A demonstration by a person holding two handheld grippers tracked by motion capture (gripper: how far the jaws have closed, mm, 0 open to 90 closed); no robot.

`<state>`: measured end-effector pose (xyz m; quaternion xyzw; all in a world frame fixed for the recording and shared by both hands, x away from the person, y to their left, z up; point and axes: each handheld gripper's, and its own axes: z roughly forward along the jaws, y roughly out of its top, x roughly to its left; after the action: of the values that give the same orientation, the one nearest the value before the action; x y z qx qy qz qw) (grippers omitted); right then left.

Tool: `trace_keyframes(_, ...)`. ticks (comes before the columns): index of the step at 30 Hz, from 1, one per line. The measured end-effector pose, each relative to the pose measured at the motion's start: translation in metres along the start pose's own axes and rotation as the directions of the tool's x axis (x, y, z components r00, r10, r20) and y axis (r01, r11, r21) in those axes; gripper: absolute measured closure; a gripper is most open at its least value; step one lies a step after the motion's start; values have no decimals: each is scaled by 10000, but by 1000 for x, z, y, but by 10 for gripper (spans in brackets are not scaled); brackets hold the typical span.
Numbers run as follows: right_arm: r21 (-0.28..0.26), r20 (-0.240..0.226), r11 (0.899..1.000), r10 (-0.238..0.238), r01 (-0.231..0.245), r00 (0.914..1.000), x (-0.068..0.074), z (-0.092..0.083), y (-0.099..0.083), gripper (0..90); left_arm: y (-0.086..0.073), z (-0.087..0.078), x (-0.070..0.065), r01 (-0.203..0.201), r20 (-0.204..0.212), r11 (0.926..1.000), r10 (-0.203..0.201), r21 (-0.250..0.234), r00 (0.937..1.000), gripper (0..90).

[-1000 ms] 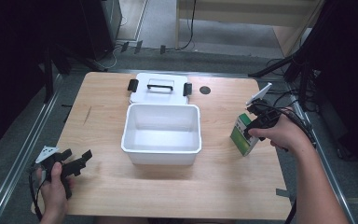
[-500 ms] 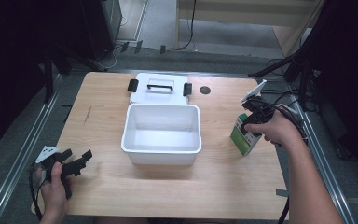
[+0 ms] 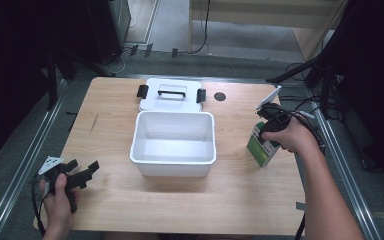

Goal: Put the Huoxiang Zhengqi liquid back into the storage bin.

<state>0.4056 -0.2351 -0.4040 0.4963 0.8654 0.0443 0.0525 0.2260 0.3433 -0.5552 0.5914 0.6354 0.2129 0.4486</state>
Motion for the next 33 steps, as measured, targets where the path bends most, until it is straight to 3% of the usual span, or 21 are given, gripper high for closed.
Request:
trace_keyframes(2,19,23,9999,-159,159,9999,1,0,0,644,0,0,0,-1,1,10000,1,1,10000,92)
trace_keyframes(4,-8,43,9958,-917,917,9958,4,-1,-2,644,0,0,0,-1,3,10000,1,0,10000,92)
trace_keyframes(6,-13,20,9935,-1140,1140,9935,5,-1,-3,644,0,0,0,-14,-4,10000,14,6,10000,92)
trace_keyframes(7,-27,41,9855,-1697,1697,9855,9,-2,-4,644,0,0,0,-18,-4,10000,18,6,10000,92)
trace_keyframes(8,-27,41,9855,-1697,1697,9855,9,-2,-4,644,0,0,0,-14,-10,10000,14,4,10000,92)
trace_keyframes(10,-166,129,9698,-2431,2433,9699,12,-5,-7,644,0,0,0,-14,-16,10000,14,2,10000,92)
trace_keyframes(12,-210,131,9636,-2664,2666,9638,15,-6,-8,644,0,0,0,-16,-22,10000,16,12,10000,92)
trace_keyframes(13,-322,280,9354,-3513,3521,9358,18,-9,-10,645,0,0,0,-17,-23,10000,17,13,10000,92)
trace_keyframes(14,-322,280,9354,-3513,3521,9358,18,-9,-10,645,0,0,0,-17,-23,10000,17,13,10000,92)
trace_keyframes(15,-327,328,9164,-3980,3990,9168,20,-10,-11,645,0,0,0,-15,-22,10000,15,13,10000,92)
trace_keyframes(16,-376,393,8756,-4803,4816,8762,24,-13,-13,645,0,0,0,-12,-10,10000,12,2,10000,92)
trace_keyframes(20,-675,275,8135,-5772,5777,8161,30,-22,-15,645,0,0,0,-14,-14,10000,14,15,10000,92)
trace_keyframes(23,-1048,301,7337,-6724,6713,7396,32,-28,-16,645,0,0,0,-17,-6,10000,17,6,10000,92)
trace_keyframes(25,-1124,262,7125,-6947,6927,7188,33,-32,-16,644,0,0,0,-18,-15,10000,18,19,10000,92)
trace_keyframes(26,-1113,207,7130,-6948,6923,7189,33,-34,-15,644,0,0,0,-18,-15,10000,18,19,10000,92)
trace_keyframes(28,-1151,196,6974,-7104,7074,7036,34,-37,-15,644,0,0,0,-30,-5,10000,30,18,10000,92)
trace_keyframes(29,-1151,196,6974,-7104,7074,7036,34,-37,-15,644,0,0,0,-30,-5,10000,30,18,10000,92)
trace_keyframes(30,-1234,176,6849,-7220,7181,6916,35,-40,-13,644,0,0,0,-4,4,10000,4,-6,10000,92)
trace_keyframes(31,-1222,173,6810,-7259,7220,6876,36,-42,-14,644,0,0,0,-4,4,10000,4,-6,10000,92)
trace_keyframes(32,-1279,209,6671,-7380,7339,6745,36,-44,-13,644,0,0,0,16,-10,10000,-16,-15,10000,92)
trace_keyframes(33,-1295,170,6669,-7384,7338,6741,37,-45,-12,643,0,0,0,14,-9,10000,-14,-13,10000,92)
